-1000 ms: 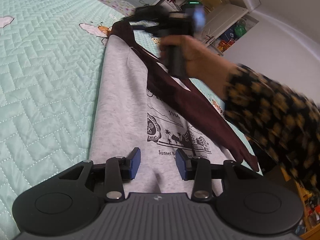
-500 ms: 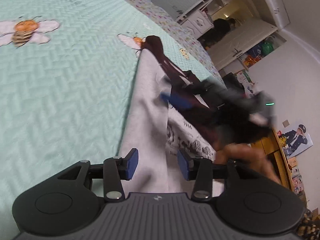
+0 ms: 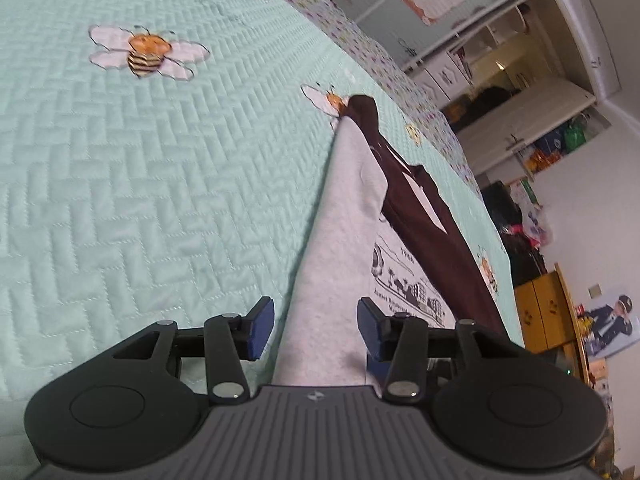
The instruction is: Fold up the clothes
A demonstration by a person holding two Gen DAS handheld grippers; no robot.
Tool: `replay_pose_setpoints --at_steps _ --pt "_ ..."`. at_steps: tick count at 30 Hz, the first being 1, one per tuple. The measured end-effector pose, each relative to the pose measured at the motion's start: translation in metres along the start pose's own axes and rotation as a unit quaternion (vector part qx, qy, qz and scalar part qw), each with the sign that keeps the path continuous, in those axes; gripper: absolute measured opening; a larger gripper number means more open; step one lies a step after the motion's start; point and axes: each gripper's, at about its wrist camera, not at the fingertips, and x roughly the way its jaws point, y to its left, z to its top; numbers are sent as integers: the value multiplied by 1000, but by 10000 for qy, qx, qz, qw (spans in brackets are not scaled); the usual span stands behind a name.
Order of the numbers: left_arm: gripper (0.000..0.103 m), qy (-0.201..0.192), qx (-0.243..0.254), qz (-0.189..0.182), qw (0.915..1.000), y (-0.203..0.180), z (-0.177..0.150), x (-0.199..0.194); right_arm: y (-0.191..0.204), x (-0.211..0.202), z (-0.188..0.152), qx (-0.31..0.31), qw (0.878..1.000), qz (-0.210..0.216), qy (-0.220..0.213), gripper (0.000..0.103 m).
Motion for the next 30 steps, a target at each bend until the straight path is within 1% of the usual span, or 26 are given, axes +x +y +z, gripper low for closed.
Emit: replay_pose_setpoints --at_steps 2,4,5,6,7,8,9,12,13,16,19,21,24,26,27,28,30 --pt "50 -32 -33 48 10000 -2 0 -5 5 4 -13 -27 10000 51 -17 53" --pt "52 -42 -22 82 10000 -4 -2 -10 11 9 -18 -100 9999 87 -46 53" --pt "53 -35 12 115 9999 -5 -3 -11 15 13 -19 -161 9998 143 -37 51" --pt "53 -8 60 142 9999 -7 -4 -11 17 16 -20 -221 9996 166 -7 39" --pt "54 19 108 169 9998 -9 -6 -11 17 18 -19 -227 9996 168 41 17" --pt "54 47 150 193 9997 -10 -7 -11 16 20 -19 -161 9997 189 77 14" --pt "54 82 161 197 9996 -11 -8 -10 15 18 -19 -73 9997 243 51 13" --pt "54 104 227 208 9995 -14 -10 -9 12 -8 -22 59 9990 390 -194 12" --pt "55 101 264 223 9994 -15 -10 -8 9 -17 -22 81 9988 384 -278 11" --pt "55 111 416 257 9987 -23 -11 -3 -8 -27 -24 225 9986 214 -421 11" --pt "55 140 588 267 9978 -34 -9 7 -24 -9 -30 444 9984 287 -205 11" --pt "55 137 722 213 9971 -46 -6 15 -24 -2 -33 398 9984 335 -229 10" --pt "55 8 1045 144 9944 -67 2 31 -19 -3 -37 302 9986 309 -314 10" --pt "58 -22 1291 41 9916 -78 5 46 -18 -5 -37 293 9986 284 -340 10" --pt "59 32 1371 -34 9906 -81 6 57 -17 -6 -37 268 9988 253 -338 10" --pt "59 180 1347 2 9907 -82 5 68 -17 -7 -37 242 9989 221 -335 11" --pt "59 616 1277 139 9898 -76 -2 89 -17 -13 -34 259 9989 157 -359 12"
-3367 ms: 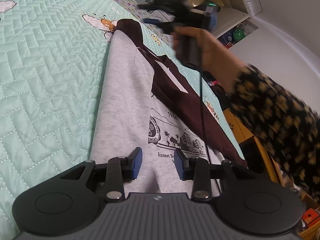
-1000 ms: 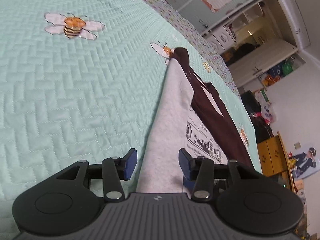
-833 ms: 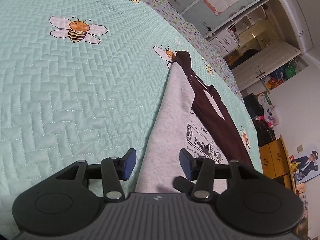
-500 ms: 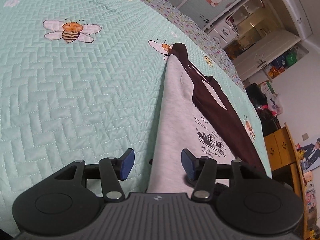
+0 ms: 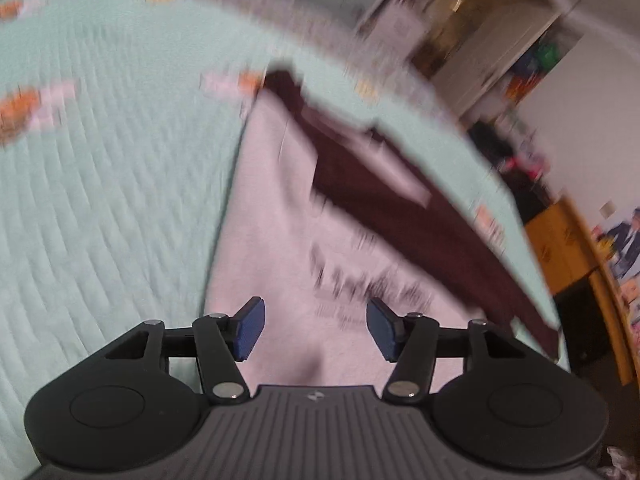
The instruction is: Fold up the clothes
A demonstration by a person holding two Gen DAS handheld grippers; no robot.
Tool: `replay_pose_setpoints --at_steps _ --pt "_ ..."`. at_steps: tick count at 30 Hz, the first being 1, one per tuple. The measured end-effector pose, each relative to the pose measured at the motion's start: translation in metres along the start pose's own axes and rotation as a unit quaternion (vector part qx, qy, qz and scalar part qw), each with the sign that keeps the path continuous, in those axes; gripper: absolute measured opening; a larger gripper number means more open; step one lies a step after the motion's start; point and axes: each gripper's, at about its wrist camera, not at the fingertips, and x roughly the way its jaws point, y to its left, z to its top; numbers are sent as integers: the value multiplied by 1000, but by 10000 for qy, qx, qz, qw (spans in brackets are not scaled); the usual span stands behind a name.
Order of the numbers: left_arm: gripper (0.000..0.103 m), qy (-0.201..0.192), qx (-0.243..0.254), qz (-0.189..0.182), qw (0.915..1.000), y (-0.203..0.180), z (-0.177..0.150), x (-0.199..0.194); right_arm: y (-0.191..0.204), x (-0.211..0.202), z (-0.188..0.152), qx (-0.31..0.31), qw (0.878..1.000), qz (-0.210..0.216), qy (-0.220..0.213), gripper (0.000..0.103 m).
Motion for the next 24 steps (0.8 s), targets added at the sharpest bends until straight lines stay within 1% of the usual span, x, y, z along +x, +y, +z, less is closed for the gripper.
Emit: replay_pose_setpoints --at_steps 1,4,6,8,10,11,13,14,15,16,18,19,21,24 --pt "59 38 -50 -25 10000 5 -6 4 1 -7 4 -20 10000 -63 -56 15" --pt "59 145 -185 -99 9997 20 -22 16 4 -35 23 -218 9971 -475 -559 16" --pt "59 127 -68 -139 9998 20 -25 13 3 -49 44 -263 9932 -599 -960 18" --pt "59 126 146 -38 9998 13 -27 11 2 -45 74 -171 9925 -547 -1076 24" --pt "58 42 272 85 9996 4 -27 5 3 -27 107 -85 9939 -318 -1048 33" --pt "58 -48 389 121 9992 -1 -27 0 3 -14 122 7 9947 -202 -1009 35" --pt "59 -257 740 31 9969 -14 -28 -9 2 13 147 228 9949 -92 -975 43" --pt "60 -278 904 -46 9955 -18 -29 -11 1 26 158 307 9949 -83 -957 46" --pt "60 -204 1021 -113 9945 -21 -30 -8 2 40 167 388 9949 -124 -917 49" --pt "60 -64 1053 -142 9943 -21 -31 -2 3 53 175 469 9949 -184 -870 49" --pt "60 234 944 -191 9951 -15 -37 11 1 71 182 636 9949 -328 -707 49" --pt "59 343 890 -225 9952 -11 -41 17 -1 78 184 803 9935 -382 -716 49" --pt "59 230 973 -264 9946 -9 -49 16 -11 86 186 1338 9862 -344 -913 49" --pt "59 242 1072 -244 9936 -10 -51 16 -24 94 188 1922 9731 -118 -1262 49"
